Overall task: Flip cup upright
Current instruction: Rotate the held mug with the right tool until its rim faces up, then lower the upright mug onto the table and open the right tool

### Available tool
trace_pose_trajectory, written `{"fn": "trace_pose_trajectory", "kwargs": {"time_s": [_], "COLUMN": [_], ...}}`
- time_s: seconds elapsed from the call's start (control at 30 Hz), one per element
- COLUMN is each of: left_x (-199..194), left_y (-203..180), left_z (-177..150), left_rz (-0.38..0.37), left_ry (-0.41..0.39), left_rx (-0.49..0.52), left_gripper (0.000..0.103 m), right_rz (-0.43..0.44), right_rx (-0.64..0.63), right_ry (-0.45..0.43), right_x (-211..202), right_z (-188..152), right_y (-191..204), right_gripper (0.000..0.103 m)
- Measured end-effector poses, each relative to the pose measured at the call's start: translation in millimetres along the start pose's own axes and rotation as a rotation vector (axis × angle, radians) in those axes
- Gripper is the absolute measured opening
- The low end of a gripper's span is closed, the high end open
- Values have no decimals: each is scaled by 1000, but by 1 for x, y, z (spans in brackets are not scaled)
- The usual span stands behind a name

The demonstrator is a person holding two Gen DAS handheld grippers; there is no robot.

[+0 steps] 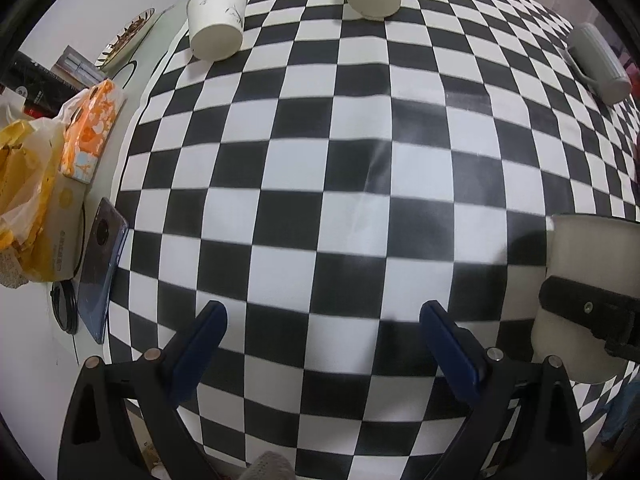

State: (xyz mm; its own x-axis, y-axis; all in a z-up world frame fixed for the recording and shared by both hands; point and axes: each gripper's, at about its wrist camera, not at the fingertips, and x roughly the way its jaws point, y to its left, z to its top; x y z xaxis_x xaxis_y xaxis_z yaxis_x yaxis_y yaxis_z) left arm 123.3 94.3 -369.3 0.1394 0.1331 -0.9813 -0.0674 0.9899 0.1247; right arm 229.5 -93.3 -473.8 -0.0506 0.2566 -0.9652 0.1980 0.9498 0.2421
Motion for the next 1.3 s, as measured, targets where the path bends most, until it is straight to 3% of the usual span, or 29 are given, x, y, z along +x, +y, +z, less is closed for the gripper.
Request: {"fn": "trace_pose_trajectory", "kwargs": {"time_s": [0.27,0.57,0.87,1.17,1.3], "left_x": [7,28,46,34,31], "left_y": [8,17,20,7,11], "left_z": [35,76,85,58,45], "left_rz": [-17,-9,-25,-30,-21], "left_ry": [-17,-41,-34,-30,-37], "left_rx": [-57,-96,-131,-128,-133], "left_gripper": [99,99,99,99,99], "right_rz": [19,-34,-85,-145,-145], "right_rx": [-8,-79,-135,-222,-225], "right_ry": [-225,-460,-705,-702,-667], "right_x": [-32,-35,-26,-13,-13], "right_z": [25,80,104,65,65], "right_y": [9,27,45,46,46], "right_gripper": [94,93,94,93,93]}}
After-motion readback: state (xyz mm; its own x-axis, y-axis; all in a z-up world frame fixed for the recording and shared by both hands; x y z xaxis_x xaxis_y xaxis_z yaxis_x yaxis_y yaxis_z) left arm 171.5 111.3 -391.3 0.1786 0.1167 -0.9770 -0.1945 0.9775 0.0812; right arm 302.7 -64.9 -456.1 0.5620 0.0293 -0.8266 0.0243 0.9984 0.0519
